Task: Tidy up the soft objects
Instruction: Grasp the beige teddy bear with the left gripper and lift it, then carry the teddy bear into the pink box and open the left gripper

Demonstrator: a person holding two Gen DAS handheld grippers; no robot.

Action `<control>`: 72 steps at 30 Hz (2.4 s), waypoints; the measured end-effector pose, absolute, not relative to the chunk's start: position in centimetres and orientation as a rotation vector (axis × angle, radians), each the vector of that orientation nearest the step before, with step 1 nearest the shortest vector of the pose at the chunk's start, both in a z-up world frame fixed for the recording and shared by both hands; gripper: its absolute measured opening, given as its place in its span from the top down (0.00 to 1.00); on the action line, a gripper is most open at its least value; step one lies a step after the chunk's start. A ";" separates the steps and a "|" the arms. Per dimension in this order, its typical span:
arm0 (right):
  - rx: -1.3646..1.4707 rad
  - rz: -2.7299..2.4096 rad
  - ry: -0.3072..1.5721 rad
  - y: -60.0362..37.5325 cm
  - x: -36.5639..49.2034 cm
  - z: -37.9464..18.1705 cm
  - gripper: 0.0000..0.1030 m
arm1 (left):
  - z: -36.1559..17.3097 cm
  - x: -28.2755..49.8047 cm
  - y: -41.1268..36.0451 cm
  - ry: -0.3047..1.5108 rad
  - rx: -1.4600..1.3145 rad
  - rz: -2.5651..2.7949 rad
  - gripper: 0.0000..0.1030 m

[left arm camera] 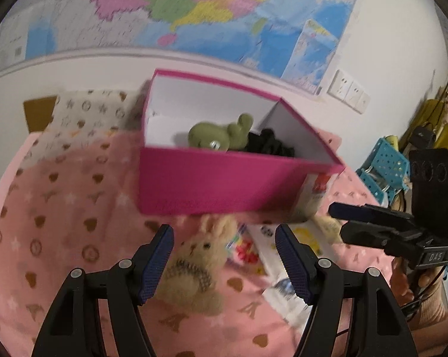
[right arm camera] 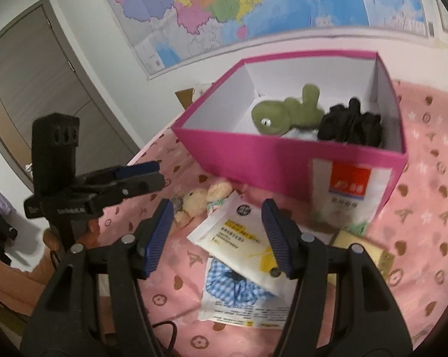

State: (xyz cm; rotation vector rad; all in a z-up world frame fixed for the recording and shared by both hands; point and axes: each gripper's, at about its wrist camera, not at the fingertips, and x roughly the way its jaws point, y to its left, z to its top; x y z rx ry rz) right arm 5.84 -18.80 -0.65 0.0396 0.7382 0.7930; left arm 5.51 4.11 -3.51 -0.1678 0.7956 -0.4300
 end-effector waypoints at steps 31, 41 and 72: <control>-0.060 0.813 0.954 -9.7 13.7 -6.3 0.68 | -8.7 5.4 6.3 0.943 -0.249 -0.399 0.42; -0.041 0.840 0.894 -10.1 11.9 -5.4 0.81 | -8.4 5.1 7.1 0.915 -0.299 -0.393 0.56; 0.066 0.857 0.888 -12.5 11.8 -4.7 0.87 | -10.0 6.9 6.7 0.959 -0.355 -0.450 0.60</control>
